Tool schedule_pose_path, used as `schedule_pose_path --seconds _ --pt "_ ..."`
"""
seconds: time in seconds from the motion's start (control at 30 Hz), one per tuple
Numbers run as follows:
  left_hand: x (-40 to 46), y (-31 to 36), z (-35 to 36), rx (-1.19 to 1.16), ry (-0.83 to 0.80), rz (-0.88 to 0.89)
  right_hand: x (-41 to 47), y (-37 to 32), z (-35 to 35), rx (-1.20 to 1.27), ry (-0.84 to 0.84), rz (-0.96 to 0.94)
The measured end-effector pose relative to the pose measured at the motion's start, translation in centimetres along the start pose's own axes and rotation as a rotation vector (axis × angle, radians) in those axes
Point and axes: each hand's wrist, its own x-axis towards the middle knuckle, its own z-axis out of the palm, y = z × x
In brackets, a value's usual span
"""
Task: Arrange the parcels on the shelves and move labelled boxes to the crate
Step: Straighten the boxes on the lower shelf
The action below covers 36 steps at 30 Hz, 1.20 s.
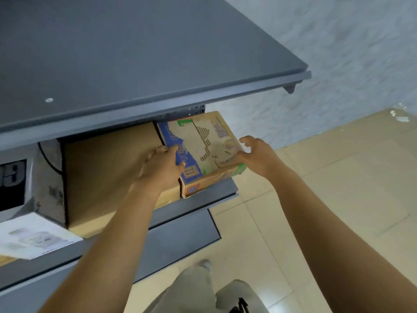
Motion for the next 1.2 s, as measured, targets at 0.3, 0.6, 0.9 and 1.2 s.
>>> schedule_pose_path --seconds 0.3,0.6,0.9,1.2 --pt "0.4 1.3 2.0 -0.089 0.022 -0.149 7.0 3.7 3.5 0.231 -0.223 0.238" --pt "-0.4 3.5 1.3 -0.731 0.125 -0.328 6.9 5.4 4.4 0.508 -0.227 0.27" --pt "-3.0 7.7 1.5 -1.112 0.343 -0.345 4.6 8.1 2.5 0.771 -0.19 0.286" --pt "-5.3 7.6 3.5 -1.275 0.183 -0.388 2.7 9.2 1.2 0.934 -0.214 0.199"
